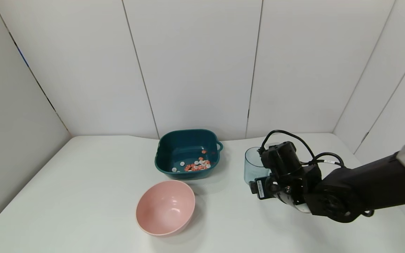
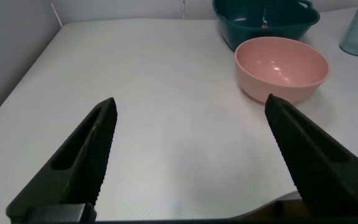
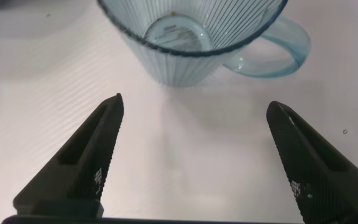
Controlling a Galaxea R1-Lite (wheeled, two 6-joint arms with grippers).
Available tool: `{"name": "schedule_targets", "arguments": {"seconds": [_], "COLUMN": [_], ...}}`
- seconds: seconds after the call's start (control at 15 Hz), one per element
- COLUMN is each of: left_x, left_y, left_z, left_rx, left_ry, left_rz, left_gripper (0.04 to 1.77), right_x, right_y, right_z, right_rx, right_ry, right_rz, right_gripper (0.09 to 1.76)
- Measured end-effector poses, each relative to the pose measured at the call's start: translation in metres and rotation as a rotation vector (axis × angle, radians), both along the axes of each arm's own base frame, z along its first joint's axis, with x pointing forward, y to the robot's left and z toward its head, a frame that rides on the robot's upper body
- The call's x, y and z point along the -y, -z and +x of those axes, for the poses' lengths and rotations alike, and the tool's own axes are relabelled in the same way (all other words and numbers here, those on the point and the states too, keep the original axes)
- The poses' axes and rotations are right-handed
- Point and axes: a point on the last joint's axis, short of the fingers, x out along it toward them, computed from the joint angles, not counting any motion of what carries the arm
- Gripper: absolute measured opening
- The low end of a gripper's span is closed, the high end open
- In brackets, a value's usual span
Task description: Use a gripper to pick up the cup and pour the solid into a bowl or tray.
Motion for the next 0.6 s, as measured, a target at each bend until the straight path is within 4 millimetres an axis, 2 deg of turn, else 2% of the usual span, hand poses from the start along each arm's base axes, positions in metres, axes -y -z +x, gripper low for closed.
{"name": "schedule_targets", "arguments": {"seconds": [0.33,0.6], "left_x": [0.000,0.000], "left_y": [0.000,0.000], "left_z": [0.000,0.000], "left_rx": [0.000,0.000], "left_ry": [0.000,0.000], "left_rz": [0.000,0.000], "left_gripper": [1.72,1.72], "right_x": [0.028,0.058], "right_y": [-0.044,-0.070], "right_z": [-0.038,-0.077], "right_rx": [-0.001,0.053], "right_ry": [-0.144,-0.219], "right_rz": [0.084,0.082], "right_gripper": [1.68,1.69]}}
